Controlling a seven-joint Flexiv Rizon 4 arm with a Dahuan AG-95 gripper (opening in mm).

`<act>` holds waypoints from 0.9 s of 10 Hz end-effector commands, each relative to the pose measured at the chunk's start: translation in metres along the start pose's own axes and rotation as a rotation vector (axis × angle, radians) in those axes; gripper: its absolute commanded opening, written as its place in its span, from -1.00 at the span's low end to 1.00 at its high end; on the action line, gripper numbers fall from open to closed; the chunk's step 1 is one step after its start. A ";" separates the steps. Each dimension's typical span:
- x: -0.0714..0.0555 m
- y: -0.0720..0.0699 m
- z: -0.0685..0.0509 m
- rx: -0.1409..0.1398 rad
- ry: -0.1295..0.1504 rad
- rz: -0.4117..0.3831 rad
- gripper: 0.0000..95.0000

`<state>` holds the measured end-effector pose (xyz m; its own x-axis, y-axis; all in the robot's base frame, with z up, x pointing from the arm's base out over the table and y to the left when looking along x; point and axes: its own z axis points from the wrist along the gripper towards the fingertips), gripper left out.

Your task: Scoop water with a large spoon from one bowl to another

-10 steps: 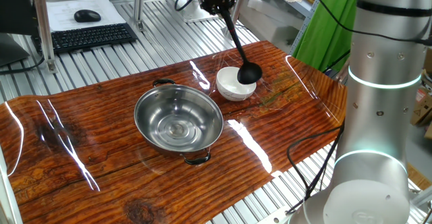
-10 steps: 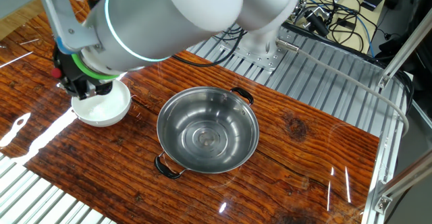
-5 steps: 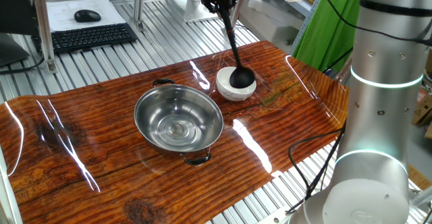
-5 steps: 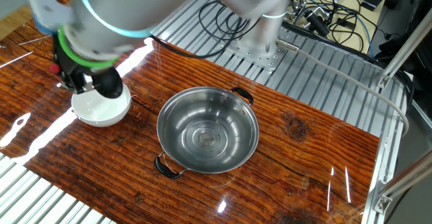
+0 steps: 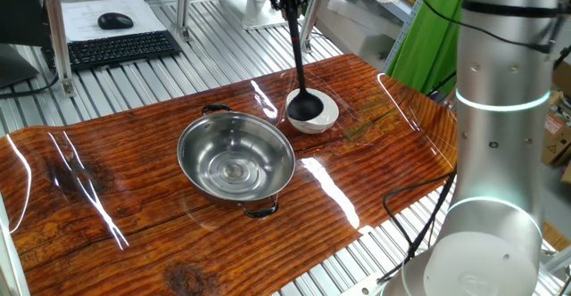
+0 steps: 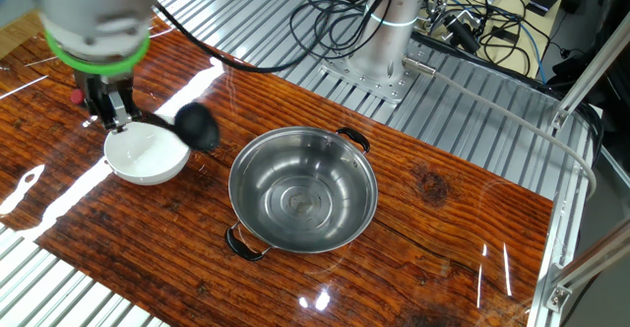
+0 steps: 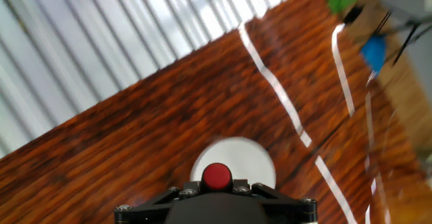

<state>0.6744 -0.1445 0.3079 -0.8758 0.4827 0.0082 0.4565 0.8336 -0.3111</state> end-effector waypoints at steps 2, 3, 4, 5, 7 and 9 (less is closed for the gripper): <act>0.054 0.024 -0.006 -0.117 0.052 0.081 -1.00; 0.063 0.030 -0.005 -0.132 0.055 0.088 -1.00; 0.074 0.038 -0.004 -0.169 0.067 0.114 -1.00; 0.081 0.044 -0.001 -0.186 0.071 0.125 -1.00; 0.091 0.057 0.007 -0.197 0.071 0.124 -1.00; 0.102 0.070 0.015 -0.205 0.052 0.144 -1.00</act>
<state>0.6102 -0.0389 0.2677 -0.7925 0.6092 0.0287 0.6032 0.7899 -0.1105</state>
